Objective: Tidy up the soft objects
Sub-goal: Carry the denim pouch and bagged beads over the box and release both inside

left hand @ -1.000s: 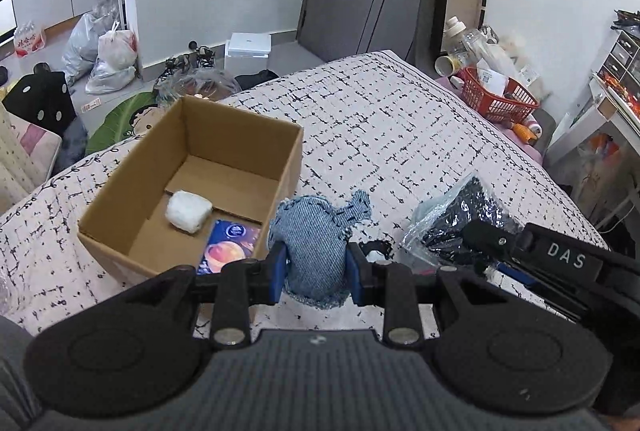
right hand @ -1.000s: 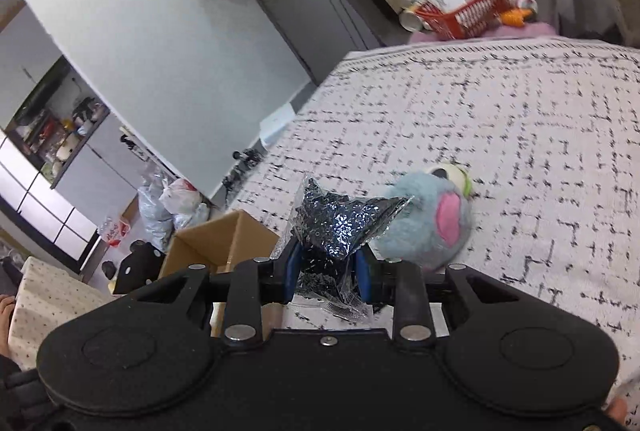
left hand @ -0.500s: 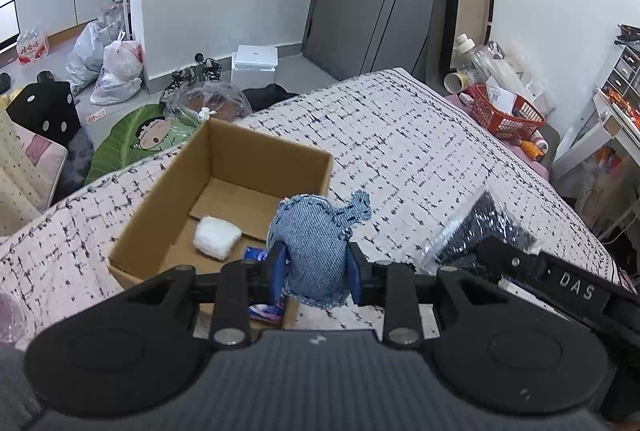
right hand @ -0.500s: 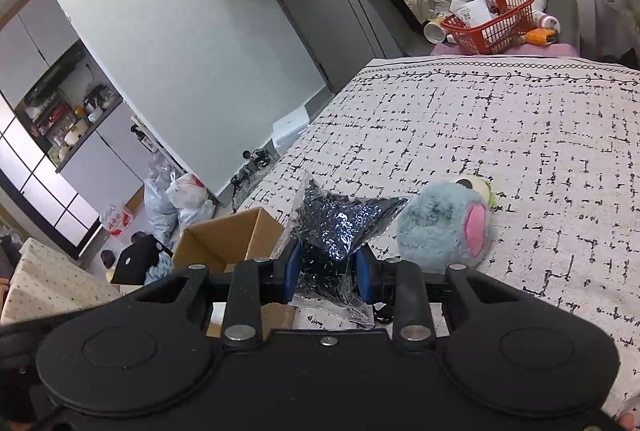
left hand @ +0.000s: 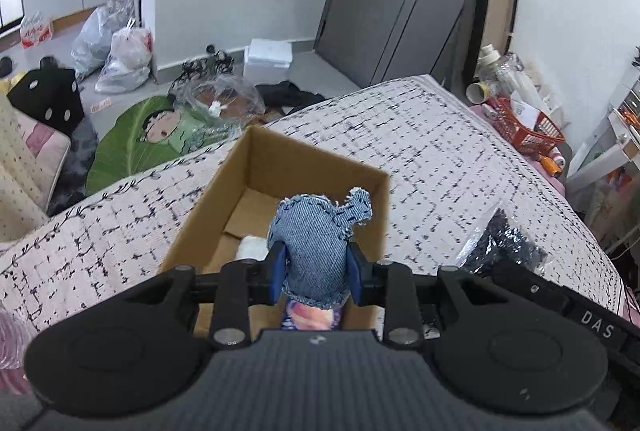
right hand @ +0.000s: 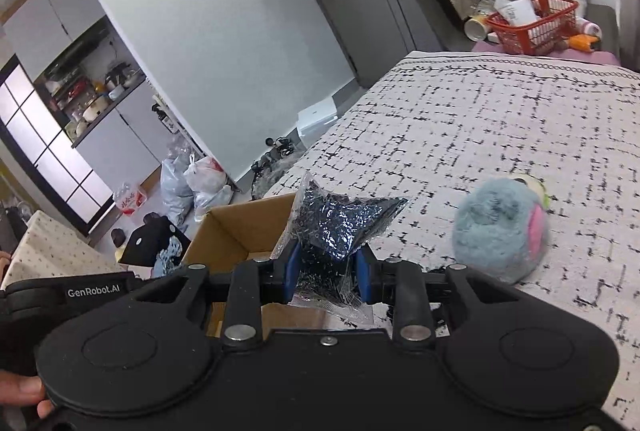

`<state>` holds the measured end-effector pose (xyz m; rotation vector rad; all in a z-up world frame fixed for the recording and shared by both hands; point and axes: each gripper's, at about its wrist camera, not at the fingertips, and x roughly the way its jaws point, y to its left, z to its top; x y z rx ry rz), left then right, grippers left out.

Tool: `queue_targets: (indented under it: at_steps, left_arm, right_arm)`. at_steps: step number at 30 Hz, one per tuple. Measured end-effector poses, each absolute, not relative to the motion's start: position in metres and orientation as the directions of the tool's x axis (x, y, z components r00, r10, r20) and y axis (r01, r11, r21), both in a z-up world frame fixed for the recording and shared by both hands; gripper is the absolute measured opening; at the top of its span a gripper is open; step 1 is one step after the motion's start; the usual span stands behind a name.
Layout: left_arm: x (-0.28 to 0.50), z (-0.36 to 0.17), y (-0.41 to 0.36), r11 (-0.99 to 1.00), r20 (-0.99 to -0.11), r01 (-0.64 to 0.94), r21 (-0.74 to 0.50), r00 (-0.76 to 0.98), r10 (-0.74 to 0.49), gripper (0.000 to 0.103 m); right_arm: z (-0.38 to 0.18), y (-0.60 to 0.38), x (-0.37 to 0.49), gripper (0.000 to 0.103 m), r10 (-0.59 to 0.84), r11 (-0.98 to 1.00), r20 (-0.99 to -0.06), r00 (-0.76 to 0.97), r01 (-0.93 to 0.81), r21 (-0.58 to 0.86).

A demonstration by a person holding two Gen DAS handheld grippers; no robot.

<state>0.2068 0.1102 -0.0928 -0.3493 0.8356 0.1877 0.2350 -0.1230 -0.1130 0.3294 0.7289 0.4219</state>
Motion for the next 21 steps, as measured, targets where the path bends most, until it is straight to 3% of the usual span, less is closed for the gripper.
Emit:
queue_targets:
  at_steps: [21]
  left_arm:
    - [0.214, -0.124, 0.16, 0.906, -0.812, -0.29, -0.307, 0.577, -0.09, 0.036]
  right_arm:
    - [-0.103, -0.061, 0.243, 0.029, 0.429, 0.9, -0.565, 0.705, -0.282, 0.332]
